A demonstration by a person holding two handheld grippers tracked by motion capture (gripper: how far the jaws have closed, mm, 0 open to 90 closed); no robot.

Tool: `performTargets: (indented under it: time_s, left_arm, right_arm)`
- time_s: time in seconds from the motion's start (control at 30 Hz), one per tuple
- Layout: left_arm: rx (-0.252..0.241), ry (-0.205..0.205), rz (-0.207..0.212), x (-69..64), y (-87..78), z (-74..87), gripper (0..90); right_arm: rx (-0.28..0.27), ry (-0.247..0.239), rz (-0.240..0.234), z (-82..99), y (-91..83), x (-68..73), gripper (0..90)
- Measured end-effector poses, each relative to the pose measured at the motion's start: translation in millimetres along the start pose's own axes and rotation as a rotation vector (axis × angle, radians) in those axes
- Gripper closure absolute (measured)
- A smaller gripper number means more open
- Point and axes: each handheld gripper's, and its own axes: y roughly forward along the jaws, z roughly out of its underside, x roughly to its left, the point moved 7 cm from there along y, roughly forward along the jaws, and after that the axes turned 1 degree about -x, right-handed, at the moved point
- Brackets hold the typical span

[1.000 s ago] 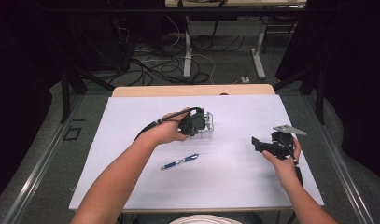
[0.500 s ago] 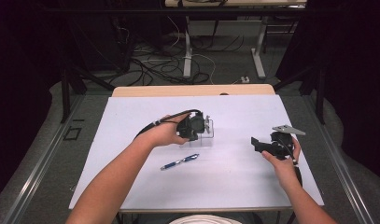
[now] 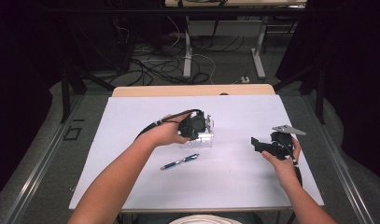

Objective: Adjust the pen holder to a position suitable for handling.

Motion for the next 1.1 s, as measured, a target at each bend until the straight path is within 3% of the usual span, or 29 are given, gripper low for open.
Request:
performTargets:
  time_s: [0.53, 0.9, 1.03, 1.1]
  left_arm:
    - [-0.006, -0.061, -0.008, 6.0, 0.8, 0.0, 85.9]
    - [-0.011, -0.012, -0.040, 7.3, 1.1, 1.0, 83.8]
    - [-0.050, -0.042, -0.056, 9.2, -3.9, 0.8, 82.6]
    - [-0.083, -0.076, -0.070, 10.6, -9.1, 0.9, 78.3]
  right_arm:
    - [0.000, 0.001, -0.001, 0.1, -0.2, -0.1, 9.4]
    - [0.004, 0.004, 0.001, 0.4, -0.2, -0.4, 9.5]
    - [0.000, 0.002, -0.001, 0.1, -0.4, -0.1, 9.5]
    - [0.003, 0.004, 0.000, 0.4, -0.3, -0.3, 9.5]
